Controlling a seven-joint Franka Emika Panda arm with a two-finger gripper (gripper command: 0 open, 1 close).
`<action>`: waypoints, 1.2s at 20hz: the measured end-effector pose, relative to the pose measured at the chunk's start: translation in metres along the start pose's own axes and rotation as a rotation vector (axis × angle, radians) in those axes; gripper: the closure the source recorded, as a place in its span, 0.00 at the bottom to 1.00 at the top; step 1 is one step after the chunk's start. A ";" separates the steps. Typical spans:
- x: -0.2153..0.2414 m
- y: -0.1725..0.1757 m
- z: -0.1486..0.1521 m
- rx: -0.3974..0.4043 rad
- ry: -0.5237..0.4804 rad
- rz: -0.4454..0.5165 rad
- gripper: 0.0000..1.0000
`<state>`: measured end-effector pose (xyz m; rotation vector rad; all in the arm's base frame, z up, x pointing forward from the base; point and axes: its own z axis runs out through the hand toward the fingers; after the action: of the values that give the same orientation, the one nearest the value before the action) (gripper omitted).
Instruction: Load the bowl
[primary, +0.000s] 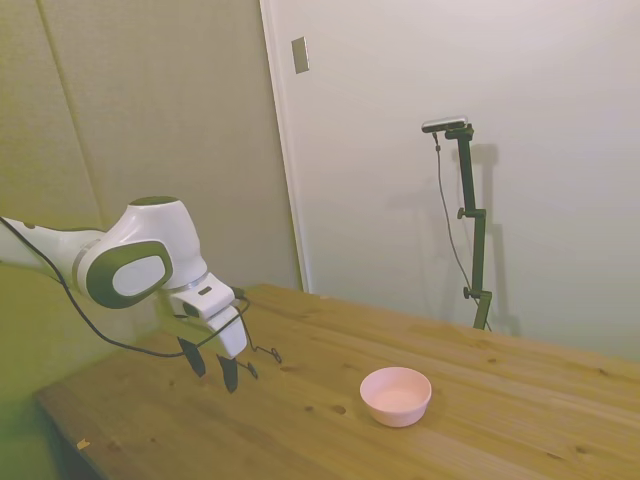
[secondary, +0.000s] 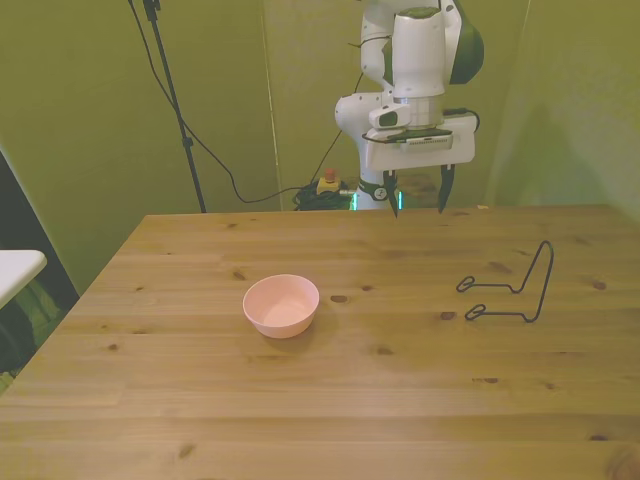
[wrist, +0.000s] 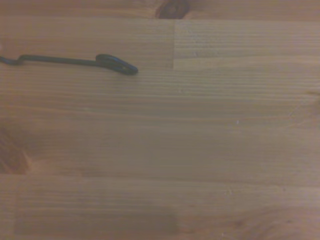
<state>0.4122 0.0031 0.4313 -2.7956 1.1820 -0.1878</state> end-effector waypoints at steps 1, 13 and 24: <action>0.000 0.000 0.000 -0.001 -0.001 0.000 0.00; 0.116 0.014 -0.043 -0.063 0.141 0.132 0.00; 0.225 0.006 0.006 -0.108 0.185 0.303 0.00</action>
<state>0.5644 -0.1627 0.4409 -2.6866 1.6867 -0.3724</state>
